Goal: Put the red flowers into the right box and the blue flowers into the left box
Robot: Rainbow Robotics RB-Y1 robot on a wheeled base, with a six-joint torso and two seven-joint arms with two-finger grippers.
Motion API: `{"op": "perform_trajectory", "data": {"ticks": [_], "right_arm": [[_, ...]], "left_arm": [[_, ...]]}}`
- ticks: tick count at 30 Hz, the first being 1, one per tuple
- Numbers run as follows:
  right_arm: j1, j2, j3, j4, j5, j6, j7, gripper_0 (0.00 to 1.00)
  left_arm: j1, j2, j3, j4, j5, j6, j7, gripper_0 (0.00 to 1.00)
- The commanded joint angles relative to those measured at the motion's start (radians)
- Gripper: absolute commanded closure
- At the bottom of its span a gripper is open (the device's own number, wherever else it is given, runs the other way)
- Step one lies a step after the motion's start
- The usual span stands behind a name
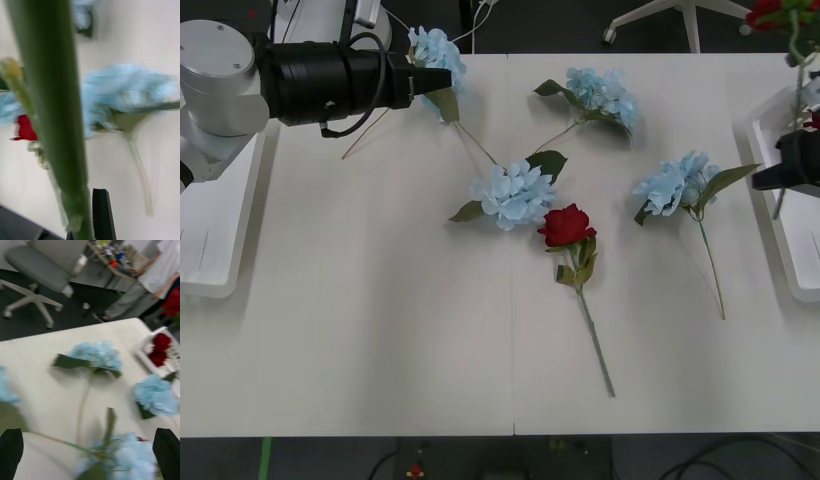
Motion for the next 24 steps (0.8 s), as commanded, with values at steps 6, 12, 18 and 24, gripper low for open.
{"op": "perform_trajectory", "data": {"ticks": [6, 12, 18, 24], "right_arm": [[0.003, -0.151, -0.022, 0.163, 0.422, 0.006, 0.206, 1.00], [0.001, -0.074, -0.006, 0.243, 0.764, -0.072, 0.238, 1.00], [0.003, -0.002, -0.004, 0.328, 0.908, -0.144, 0.224, 1.00], [0.001, 0.044, -0.004, 0.424, 0.977, -0.216, 0.223, 1.00]], "left_arm": [[-0.043, 0.043, 0.008, 0.195, -0.242, -0.255, -0.086, 0.00], [-0.108, -0.046, 0.008, 0.376, -0.386, -0.333, -0.083, 0.00], [-0.123, -0.120, 0.008, 0.497, -0.530, -0.399, -0.083, 0.00], [-0.148, -0.154, -0.023, 0.572, -0.655, -0.399, -0.079, 0.00]]}}
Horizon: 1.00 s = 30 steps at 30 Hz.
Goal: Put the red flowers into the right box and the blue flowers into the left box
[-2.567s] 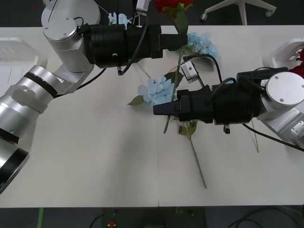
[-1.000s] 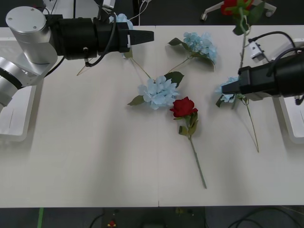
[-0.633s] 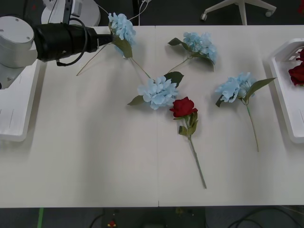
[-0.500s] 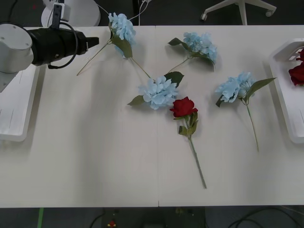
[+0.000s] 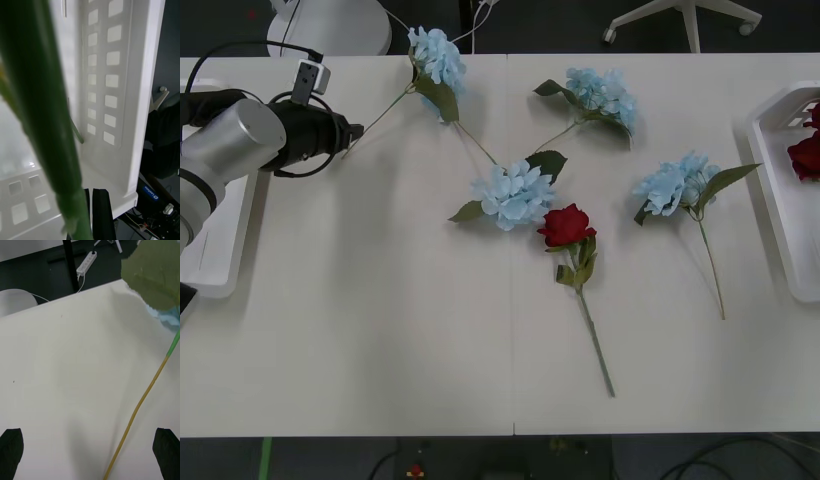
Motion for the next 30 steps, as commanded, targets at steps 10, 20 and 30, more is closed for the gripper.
{"op": "perform_trajectory", "data": {"ticks": [10, 20, 30], "right_arm": [[-0.005, 0.099, -0.001, 0.147, 0.168, -0.191, -0.012, 1.00], [-0.019, 0.099, 0.015, 0.149, 0.179, -0.196, 0.007, 0.50], [-0.145, 0.058, 0.015, 0.147, 0.009, 0.030, 0.052, 0.32]], "left_arm": [[-0.075, -0.064, -0.035, 0.096, -0.144, -0.016, -0.072, 0.00], [-0.075, -0.079, -0.037, 0.142, -0.157, 0.061, -0.069, 0.00], [-0.075, -0.079, -0.041, 0.139, -0.158, 0.119, -0.066, 1.00]]}}
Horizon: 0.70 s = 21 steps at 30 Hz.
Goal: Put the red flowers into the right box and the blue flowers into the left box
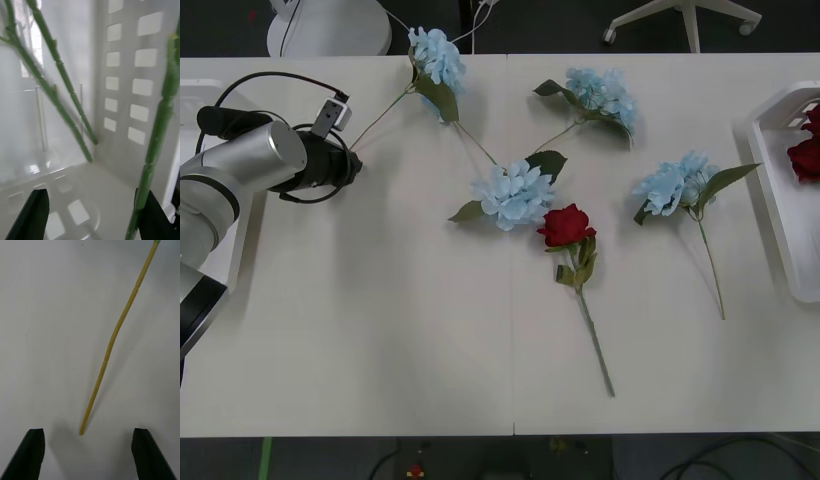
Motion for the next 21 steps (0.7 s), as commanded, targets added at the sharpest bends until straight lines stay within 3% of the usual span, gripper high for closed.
{"op": "perform_trajectory", "data": {"ticks": [1, 8, 14, 17, 21], "right_arm": [[-0.122, -0.037, 0.013, 0.001, -0.078, 0.119, 0.049, 0.31], [-0.245, -0.102, 0.013, -0.002, -0.234, 0.289, 0.126, 0.24], [-0.251, -0.121, 0.019, -0.080, -0.311, 0.351, 0.290, 0.23], [-0.244, -0.114, 0.075, -0.172, -0.351, 0.398, 0.339, 0.23], [-0.231, -0.109, 0.269, -0.361, -0.483, 0.409, 0.285, 0.22]], "left_arm": [[-0.042, -0.012, -0.020, 0.003, -0.004, 0.036, -0.066, 1.00], [-0.042, -0.012, -0.030, 0.000, 0.026, 0.040, -0.066, 1.00], [-0.042, 0.006, -0.010, -0.057, 0.087, 0.112, -0.069, 1.00], [-0.042, 0.017, 0.022, -0.102, 0.098, 0.177, -0.074, 1.00], [-0.042, 0.026, 0.118, -0.190, 0.107, 0.326, -0.077, 1.00]]}}
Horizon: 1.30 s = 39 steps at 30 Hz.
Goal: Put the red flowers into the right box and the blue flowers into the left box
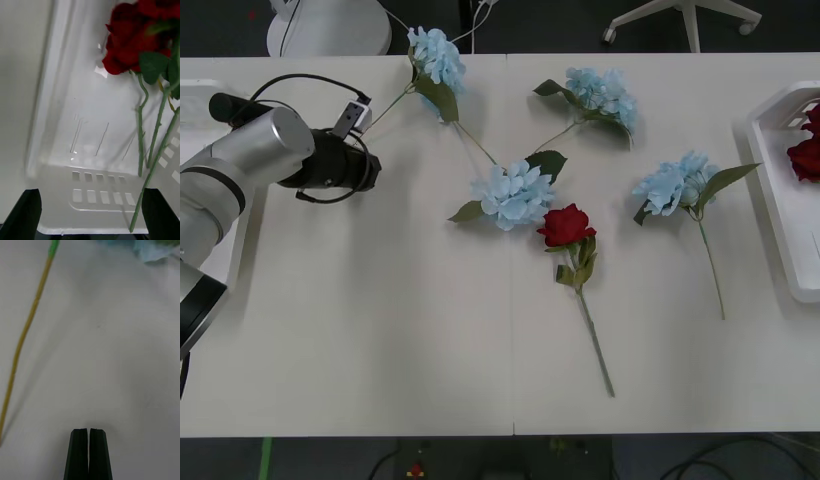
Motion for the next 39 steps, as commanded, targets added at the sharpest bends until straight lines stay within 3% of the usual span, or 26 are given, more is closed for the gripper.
{"op": "perform_trajectory", "data": {"ticks": [1, 10, 20, 27, 32, 39], "right_arm": [[-0.005, -0.036, 0.206, -0.193, -0.119, -0.004, -0.055, 0.22], [0.000, 0.059, 0.344, -0.231, -0.272, -0.104, -0.297, 0.19], [0.050, 0.131, 0.348, -0.196, -0.252, -0.248, -0.449, 0.18], [0.052, 0.155, 0.351, -0.093, -0.239, -0.302, -0.426, 0.18], [0.052, 0.160, 0.397, -0.078, -0.226, -0.346, -0.417, 0.18], [0.052, 0.189, 0.448, -0.021, -0.220, -0.428, -0.417, 0.18]], "left_arm": [[-0.039, 0.026, 0.131, -0.115, 0.021, 0.138, -0.075, 1.00], [-0.033, 0.072, 0.332, -0.251, 0.025, 0.480, -0.138, 1.00], [-0.033, 0.112, 0.585, -0.268, 0.013, 0.831, -0.324, 1.00], [-0.033, 0.122, 0.741, -0.397, -0.188, 1.020, -0.354, 1.00], [-0.033, 0.122, 0.778, -0.466, -0.282, 1.069, -0.354, 1.00], [-0.035, 0.087, 0.733, -0.600, -0.435, 0.994, -0.354, 1.00]]}}
